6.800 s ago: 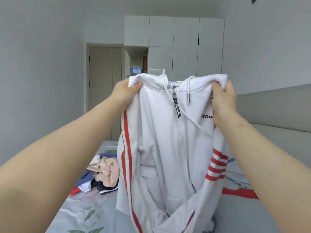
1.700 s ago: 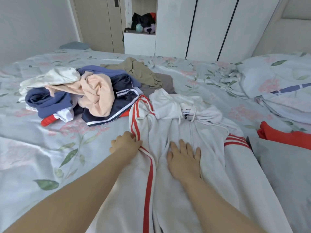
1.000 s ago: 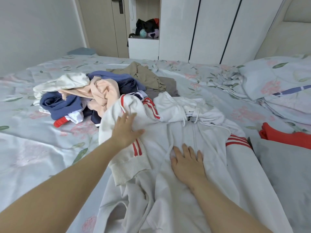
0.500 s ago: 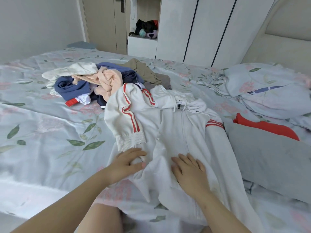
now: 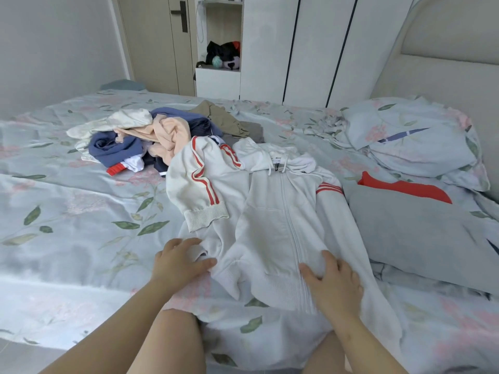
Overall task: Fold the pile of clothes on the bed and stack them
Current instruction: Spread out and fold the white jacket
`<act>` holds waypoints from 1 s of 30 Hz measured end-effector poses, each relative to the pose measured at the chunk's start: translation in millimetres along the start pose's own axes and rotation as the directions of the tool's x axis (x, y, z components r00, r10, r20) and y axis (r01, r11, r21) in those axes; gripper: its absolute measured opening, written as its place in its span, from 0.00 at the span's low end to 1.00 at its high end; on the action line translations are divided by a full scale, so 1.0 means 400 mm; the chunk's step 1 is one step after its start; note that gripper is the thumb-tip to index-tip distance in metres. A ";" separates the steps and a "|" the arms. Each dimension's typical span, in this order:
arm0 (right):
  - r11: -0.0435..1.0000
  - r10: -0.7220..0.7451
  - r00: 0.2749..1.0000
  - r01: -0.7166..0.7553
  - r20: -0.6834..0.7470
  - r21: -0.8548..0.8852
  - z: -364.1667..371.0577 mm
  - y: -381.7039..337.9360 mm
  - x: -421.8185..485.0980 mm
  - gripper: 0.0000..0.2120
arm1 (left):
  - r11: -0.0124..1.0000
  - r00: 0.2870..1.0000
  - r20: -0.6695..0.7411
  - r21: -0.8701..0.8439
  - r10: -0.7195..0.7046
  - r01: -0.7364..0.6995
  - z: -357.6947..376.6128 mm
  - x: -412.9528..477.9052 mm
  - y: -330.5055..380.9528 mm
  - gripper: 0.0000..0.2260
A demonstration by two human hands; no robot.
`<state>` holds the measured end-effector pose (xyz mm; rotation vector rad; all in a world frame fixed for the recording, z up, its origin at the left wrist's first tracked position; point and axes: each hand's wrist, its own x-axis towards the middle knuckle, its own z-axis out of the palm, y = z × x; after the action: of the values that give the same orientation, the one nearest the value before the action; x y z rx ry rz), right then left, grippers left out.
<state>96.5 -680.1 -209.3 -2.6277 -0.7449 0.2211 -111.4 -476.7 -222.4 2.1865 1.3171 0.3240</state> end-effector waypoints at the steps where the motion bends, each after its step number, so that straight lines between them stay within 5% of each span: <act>1: 1.000 -0.007 1.000 0.007 0.008 -0.018 -0.008 -0.004 0.004 0.32 | 0.999 0.999 0.008 -0.031 -0.035 0.036 -0.009 0.001 0.012 0.26; 5: 0.986 -0.120 0.992 0.114 -0.036 -0.124 -0.030 -0.022 0.011 0.30 | 0.974 1.000 0.019 0.228 0.010 -0.014 -0.024 0.003 0.044 0.27; 7: 0.976 -0.213 0.973 0.217 0.092 -0.035 -0.030 -0.025 0.009 0.34 | 0.955 0.986 0.090 0.253 0.138 -0.157 -0.019 0.009 0.044 0.23; 11: 0.911 -0.345 0.883 0.397 0.319 -0.114 -0.026 -0.018 0.000 0.47 | 0.973 0.976 0.092 0.107 0.196 -0.206 -0.029 0.023 0.055 0.05; 14: 0.911 -0.380 0.868 0.411 0.319 -0.031 -0.041 -0.009 0.031 0.42 | 0.969 0.996 -0.016 -0.230 0.088 -0.089 -0.069 0.048 0.073 0.08; 17: 0.887 -0.392 0.909 0.333 0.141 0.320 -0.071 -0.039 0.077 0.21 | 0.622 0.993 -0.119 -0.780 -0.027 -0.077 -0.148 0.072 0.105 0.07; 20: 0.755 -0.240 0.952 0.307 -0.193 0.579 -0.122 -0.085 0.126 0.15 | 0.367 0.949 -0.270 -0.909 -0.164 -0.195 -0.227 0.108 0.101 0.08; 22: 0.669 -0.184 0.952 0.303 -0.245 0.678 -0.138 -0.108 0.138 0.12 | 0.407 0.900 -0.310 -0.898 -0.307 -0.171 -0.232 0.133 0.071 0.05; 24: 0.751 -0.180 0.969 0.246 -0.169 0.612 -0.117 -0.111 0.129 0.07 | 0.536 0.881 -0.273 -0.844 -0.386 -0.026 -0.196 0.129 0.044 0.03; 28: 0.923 -0.291 0.924 0.203 0.247 0.328 -0.013 -0.065 0.075 0.32 | 0.643 0.969 0.022 -0.744 -0.244 0.179 -0.087 0.078 0.007 0.38; 30: 0.916 -0.371 0.876 0.291 0.309 0.277 0.011 -0.044 0.047 0.44 | 0.737 0.986 0.099 -0.656 -0.132 0.164 -0.059 0.060 0.000 0.45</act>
<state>103.0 -654.9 -206.5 -2.2232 -1.2045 0.6529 -110.9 -447.9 -204.9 1.4651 1.1109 0.5762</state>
